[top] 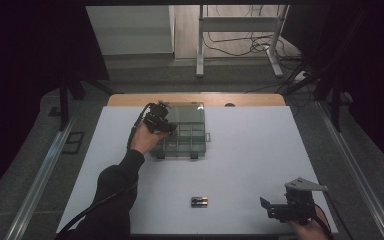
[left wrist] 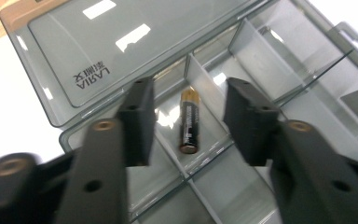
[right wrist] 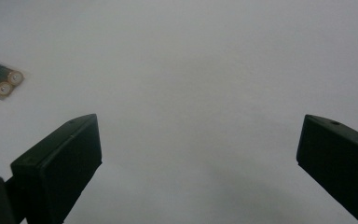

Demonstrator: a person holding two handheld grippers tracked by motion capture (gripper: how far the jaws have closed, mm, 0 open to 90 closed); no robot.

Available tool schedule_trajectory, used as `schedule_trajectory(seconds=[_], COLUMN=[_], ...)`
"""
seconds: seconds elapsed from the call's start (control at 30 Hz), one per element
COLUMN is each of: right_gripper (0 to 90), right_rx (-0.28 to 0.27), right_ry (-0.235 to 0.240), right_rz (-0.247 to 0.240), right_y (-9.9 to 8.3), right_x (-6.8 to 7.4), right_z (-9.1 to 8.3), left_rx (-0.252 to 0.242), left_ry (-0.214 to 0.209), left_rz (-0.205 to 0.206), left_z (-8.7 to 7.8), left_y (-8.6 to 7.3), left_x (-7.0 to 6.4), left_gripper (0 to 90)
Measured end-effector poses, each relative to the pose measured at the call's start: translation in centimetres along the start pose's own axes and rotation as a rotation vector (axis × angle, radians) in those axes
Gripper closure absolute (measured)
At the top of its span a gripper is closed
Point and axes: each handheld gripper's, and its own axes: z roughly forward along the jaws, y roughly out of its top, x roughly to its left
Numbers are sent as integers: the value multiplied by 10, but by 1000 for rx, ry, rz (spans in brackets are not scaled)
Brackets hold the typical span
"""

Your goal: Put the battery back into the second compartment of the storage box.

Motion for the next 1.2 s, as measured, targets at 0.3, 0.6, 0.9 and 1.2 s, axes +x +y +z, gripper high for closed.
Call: schedule_trajectory(seconds=[0.3,0.6,0.9,1.2], right_gripper=[2,2,2,2], right_rx=[-1,1,3,4], right_ry=[-3,-4,-5,-5], right_rz=[-2,0,1,-1], right_y=[0,0,0,0], right_x=[0,1,1,1], right_z=[0,0,0,0], left_rx=[-13,-8,-24,-36], left_ry=[-60,-101,-151,-151], left_rz=[14,103,175,226], left_z=[-13,-28,-41,-49], left_y=[-4,-14,-26,-38], left_x=[-5,-17,-40,-58], left_gripper=[112,0,0,0])
